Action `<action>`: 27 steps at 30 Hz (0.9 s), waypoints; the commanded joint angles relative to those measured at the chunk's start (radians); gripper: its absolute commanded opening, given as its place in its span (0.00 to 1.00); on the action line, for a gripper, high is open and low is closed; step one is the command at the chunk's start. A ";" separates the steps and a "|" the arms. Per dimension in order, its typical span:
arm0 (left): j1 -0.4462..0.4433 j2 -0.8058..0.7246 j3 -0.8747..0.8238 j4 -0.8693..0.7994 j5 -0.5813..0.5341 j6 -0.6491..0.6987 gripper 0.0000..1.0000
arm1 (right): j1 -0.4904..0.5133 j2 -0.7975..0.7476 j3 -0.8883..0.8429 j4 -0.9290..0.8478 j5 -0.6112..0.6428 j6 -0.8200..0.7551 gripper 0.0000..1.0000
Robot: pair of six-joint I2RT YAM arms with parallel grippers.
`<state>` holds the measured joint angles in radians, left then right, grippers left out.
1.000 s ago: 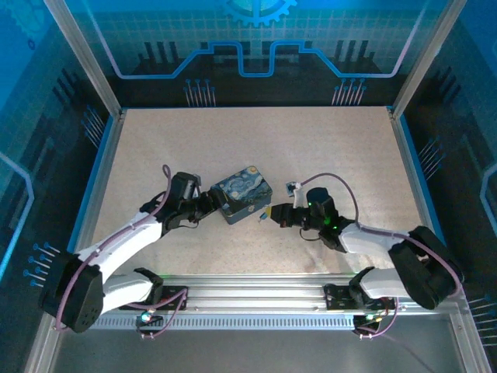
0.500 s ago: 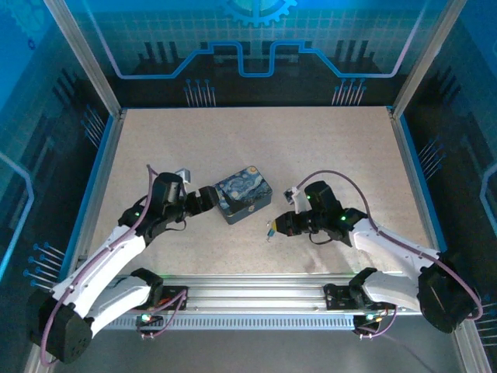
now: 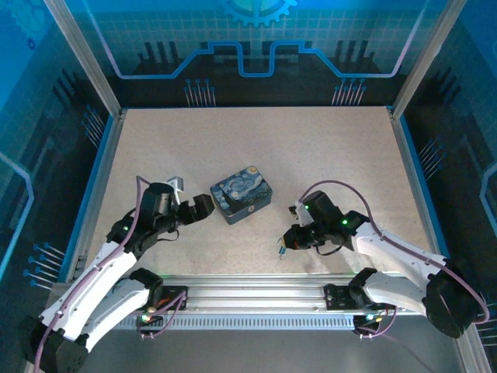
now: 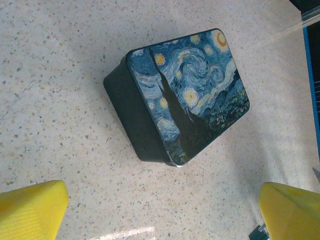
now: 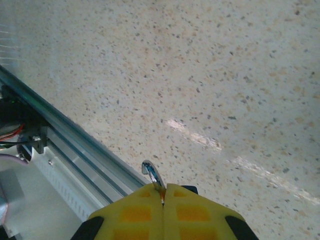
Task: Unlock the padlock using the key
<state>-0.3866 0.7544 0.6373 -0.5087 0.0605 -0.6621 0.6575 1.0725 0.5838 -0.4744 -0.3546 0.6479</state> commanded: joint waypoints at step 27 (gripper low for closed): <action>0.014 0.038 -0.025 -0.016 0.005 0.009 0.99 | 0.026 0.330 0.037 0.136 0.021 -0.002 0.05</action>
<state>-0.3813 0.7879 0.6193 -0.5190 0.0746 -0.6621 0.6693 1.3766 0.5953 -0.3599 -0.3222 0.6537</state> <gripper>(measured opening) 0.989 0.062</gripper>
